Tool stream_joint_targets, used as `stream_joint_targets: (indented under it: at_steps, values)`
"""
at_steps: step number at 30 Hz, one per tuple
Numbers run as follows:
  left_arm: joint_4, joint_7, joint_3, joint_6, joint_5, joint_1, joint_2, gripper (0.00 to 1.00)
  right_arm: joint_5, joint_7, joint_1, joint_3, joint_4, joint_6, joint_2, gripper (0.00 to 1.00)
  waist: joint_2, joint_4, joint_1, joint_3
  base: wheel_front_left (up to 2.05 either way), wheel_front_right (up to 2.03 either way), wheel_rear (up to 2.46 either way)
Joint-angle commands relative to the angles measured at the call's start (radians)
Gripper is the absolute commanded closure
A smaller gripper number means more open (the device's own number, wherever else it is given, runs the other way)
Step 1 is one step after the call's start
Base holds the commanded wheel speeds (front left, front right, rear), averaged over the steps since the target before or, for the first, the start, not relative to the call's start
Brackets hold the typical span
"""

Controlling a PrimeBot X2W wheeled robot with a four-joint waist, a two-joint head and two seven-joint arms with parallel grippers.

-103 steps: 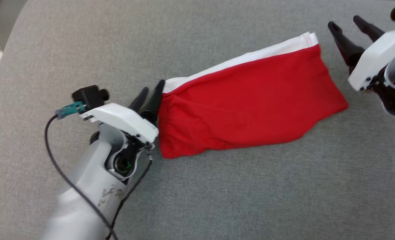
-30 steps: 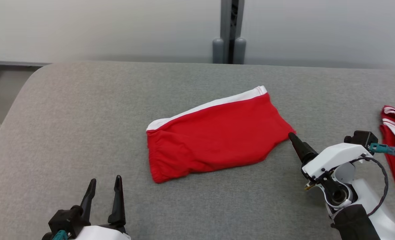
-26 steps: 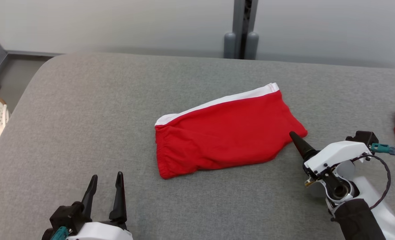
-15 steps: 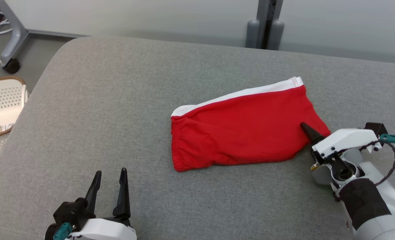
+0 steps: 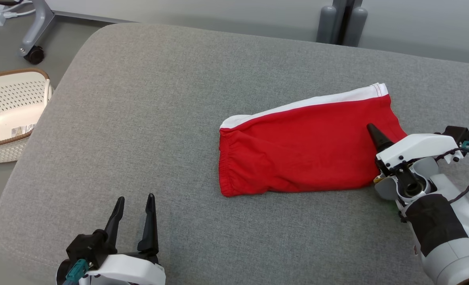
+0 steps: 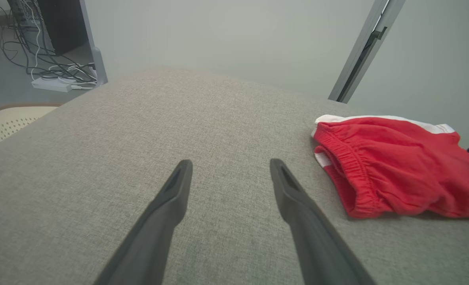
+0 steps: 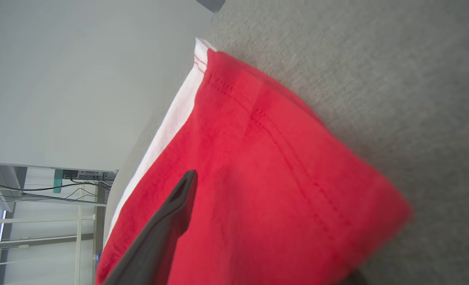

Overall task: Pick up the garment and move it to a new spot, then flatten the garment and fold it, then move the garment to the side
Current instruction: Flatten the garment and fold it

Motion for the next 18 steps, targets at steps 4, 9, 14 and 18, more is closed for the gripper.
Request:
stream_joint_targets:
  at_steps: [4,9,14,18]
  values:
    - [-0.002,-0.003,0.0,0.002,0.0,-0.019,0.004,0.0,-0.004,-0.039,0.022,0.008,0.004,0.001,0.015,1.0,-0.0001,-0.003,0.0,0.003,0.0,0.0,0.0]
    - [0.001,-0.003,-0.001,0.003,0.001,-0.025,0.004,0.0,0.003,-0.086,0.039,0.012,-0.035,0.0,0.012,1.0,-0.0001,-0.015,0.0,-0.001,0.0,0.0,0.0]
    - [0.008,-0.003,0.0,0.002,0.005,-0.016,0.004,0.0,0.022,-0.12,0.066,0.004,-0.072,0.0,0.002,1.0,-0.0001,-0.031,0.0,-0.022,0.0,0.0,0.0]
    - [0.012,-0.003,0.005,0.001,0.006,-0.005,0.004,0.0,0.038,-0.163,0.089,-0.009,-0.08,0.0,-0.014,1.0,-0.0001,-0.048,0.0,-0.045,0.0,0.0,0.0]
